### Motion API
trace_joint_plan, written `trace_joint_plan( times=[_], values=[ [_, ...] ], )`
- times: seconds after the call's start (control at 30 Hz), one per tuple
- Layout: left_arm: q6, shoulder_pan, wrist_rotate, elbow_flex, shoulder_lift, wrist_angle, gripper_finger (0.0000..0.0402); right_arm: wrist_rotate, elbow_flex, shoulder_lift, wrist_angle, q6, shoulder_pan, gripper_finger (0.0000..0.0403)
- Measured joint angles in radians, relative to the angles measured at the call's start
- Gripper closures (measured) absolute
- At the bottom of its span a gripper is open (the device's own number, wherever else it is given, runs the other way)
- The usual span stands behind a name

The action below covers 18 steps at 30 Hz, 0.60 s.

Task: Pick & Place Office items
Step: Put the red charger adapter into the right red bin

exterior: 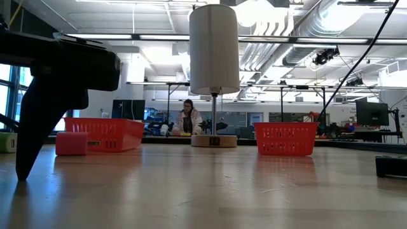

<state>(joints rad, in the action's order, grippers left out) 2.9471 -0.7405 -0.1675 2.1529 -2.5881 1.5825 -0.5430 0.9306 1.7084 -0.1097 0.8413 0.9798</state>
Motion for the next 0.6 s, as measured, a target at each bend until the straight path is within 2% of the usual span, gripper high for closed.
trace_joint_plan(
  times=[0.17,0.6],
  values=[
    [0.005,-0.005,-0.010,0.000,0.000,-0.002,0.0023,0.000,0.000,0.000,0.000,0.000,0.000,0.0102],
    [0.010,-0.033,-0.040,0.000,0.001,-0.007,0.0115,0.000,0.000,0.000,0.000,0.000,0.000,0.0102]
  ],
)
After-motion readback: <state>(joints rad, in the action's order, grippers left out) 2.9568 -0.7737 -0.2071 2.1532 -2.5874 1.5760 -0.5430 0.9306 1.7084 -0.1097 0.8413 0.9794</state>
